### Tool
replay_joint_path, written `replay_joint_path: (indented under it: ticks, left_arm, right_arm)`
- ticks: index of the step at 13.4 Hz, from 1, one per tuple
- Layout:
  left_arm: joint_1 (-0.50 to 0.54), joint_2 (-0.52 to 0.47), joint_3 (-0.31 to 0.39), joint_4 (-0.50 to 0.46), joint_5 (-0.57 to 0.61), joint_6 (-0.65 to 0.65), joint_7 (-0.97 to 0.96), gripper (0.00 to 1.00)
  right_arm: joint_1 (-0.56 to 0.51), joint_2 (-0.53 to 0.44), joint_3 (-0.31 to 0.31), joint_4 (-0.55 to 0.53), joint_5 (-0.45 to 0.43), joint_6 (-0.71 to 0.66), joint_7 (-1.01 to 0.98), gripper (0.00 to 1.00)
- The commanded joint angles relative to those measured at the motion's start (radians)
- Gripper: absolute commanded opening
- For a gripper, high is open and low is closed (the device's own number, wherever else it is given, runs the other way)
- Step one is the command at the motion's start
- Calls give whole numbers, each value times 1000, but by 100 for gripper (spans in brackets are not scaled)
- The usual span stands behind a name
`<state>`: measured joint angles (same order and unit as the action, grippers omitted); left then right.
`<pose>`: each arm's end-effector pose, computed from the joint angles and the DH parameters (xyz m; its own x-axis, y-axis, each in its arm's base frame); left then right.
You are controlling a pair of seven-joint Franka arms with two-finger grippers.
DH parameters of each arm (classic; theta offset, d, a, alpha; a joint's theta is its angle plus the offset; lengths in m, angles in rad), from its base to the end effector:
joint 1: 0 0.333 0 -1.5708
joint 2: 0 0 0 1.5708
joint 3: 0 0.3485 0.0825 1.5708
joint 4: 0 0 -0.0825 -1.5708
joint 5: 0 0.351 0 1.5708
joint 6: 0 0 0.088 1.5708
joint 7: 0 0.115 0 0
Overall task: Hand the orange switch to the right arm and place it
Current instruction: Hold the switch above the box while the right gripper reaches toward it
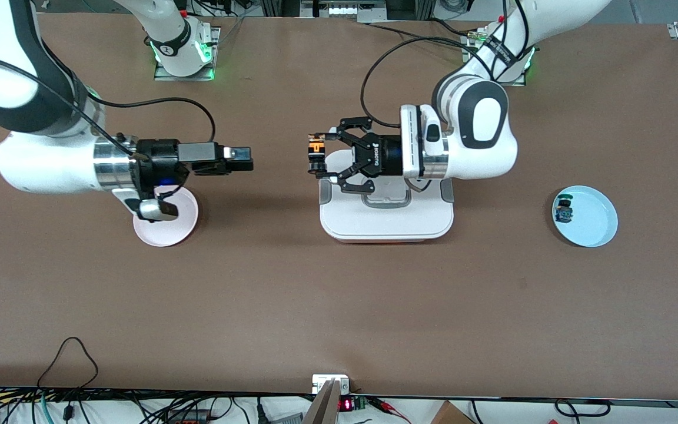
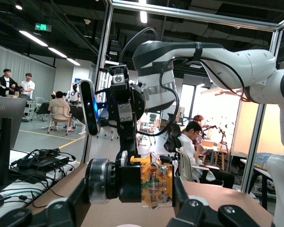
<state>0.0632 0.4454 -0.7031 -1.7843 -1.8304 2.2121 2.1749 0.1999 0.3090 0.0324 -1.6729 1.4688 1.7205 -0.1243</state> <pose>0.5468 -0.3712 0.4550 0.1621 0.0877 0.9829 -0.9839 -0.0619 0.1678 0.5915 0.2398 0.5253 0.9597 0.0899 -0.2664 -0.2486 -0.1714 -0.9533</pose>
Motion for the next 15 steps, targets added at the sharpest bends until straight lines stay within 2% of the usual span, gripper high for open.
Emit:
replay_joint_path:
  ticks: [1, 6, 9, 15]
  left_arm:
    - [0, 9, -1, 2, -43, 5, 56, 25]
    - [0, 15, -1, -1, -44, 3, 57, 25]
    - [1, 15, -1, -1, -46, 3, 56, 26]
    - [3, 15, -2, 0, -47, 3, 52, 26]
  right_arm:
    - [27, 33, -5, -4, 70, 5, -76, 100]
    - [85, 73, -5, -4, 77, 8, -143, 100]
    - [136, 73, -5, -5, 77, 66, -143, 100]
    - [151, 59, -5, -30, 77, 87, -141, 99]
